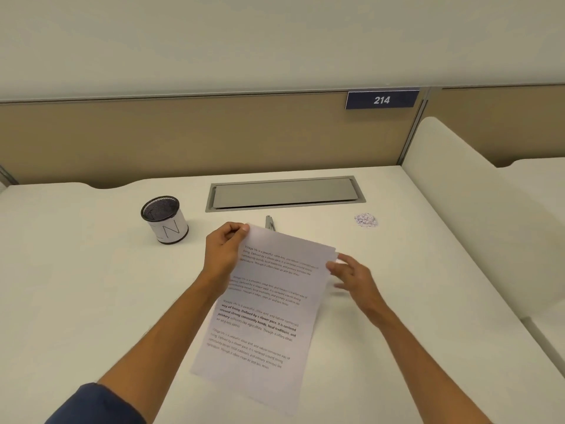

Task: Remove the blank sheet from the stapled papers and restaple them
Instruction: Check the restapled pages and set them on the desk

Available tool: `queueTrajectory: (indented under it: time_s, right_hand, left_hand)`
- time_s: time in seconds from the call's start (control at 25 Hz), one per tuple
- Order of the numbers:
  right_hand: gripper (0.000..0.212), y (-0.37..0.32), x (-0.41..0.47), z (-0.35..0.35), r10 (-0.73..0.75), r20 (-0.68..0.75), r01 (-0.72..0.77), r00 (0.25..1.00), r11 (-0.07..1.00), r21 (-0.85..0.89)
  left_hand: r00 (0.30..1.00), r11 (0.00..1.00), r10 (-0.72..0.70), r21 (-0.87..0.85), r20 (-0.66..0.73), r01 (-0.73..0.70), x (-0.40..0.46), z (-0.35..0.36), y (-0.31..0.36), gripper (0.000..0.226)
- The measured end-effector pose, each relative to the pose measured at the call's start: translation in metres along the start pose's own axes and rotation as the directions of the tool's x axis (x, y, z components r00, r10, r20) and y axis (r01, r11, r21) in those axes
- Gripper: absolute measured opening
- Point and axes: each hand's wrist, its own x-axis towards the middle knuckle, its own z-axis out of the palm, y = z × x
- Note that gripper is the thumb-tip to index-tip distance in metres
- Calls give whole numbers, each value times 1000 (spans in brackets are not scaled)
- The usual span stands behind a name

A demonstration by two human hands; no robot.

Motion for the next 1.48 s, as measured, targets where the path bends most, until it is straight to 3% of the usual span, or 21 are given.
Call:
queueTrajectory:
  time_s: [0.16, 0.32, 0.44, 0.52, 0.64, 0.72, 0.88, 1.0, 1.48]
  right_hand:
    - [53, 0, -27, 42, 43, 166, -66, 985, 989, 136]
    - [35, -13, -35, 64, 84, 165, -128, 983, 951, 283]
    - [30, -33, -39, 71, 58, 144, -100, 988, 948, 301]
    - [29, -47, -42, 73, 22, 119, -58, 993, 947, 316]
    - [27, -62, -46, 75, -32, 74, 8, 997, 950, 312]
    - [25, -69, -49, 77, -83, 39, 69, 996, 962, 265]
    - [21, -77, -54, 82, -192, -18, 192, 981, 963, 189]
    - [17, -80, -56, 86, -245, -55, 251, 968, 954, 165]
    - [13, -70, -57, 94, -250, -74, 260, 965, 948, 183]
  left_hand:
    - [1000, 995, -13, -101, -10, 12, -5, -16, 21, 15]
    - [1000, 966, -22, -257, -13, 18, -8, -33, 36, 13]
    - [1000, 945, 1, -326, -6, -4, -10, -46, 47, 15]
    - [996, 951, 15, -308, 87, 13, -15, -57, 48, 18]
    - [943, 981, -23, -175, 333, 86, -29, -71, 29, 36]
    - [922, 991, -36, -103, 386, 82, -38, -74, 17, 46]
    - [976, 992, 94, -104, 197, -74, -48, -66, 19, 23]
    - [975, 981, 167, -123, 150, -149, -55, -62, 20, 19]
    - [984, 991, 99, -100, 151, -85, -62, -60, 5, 21]
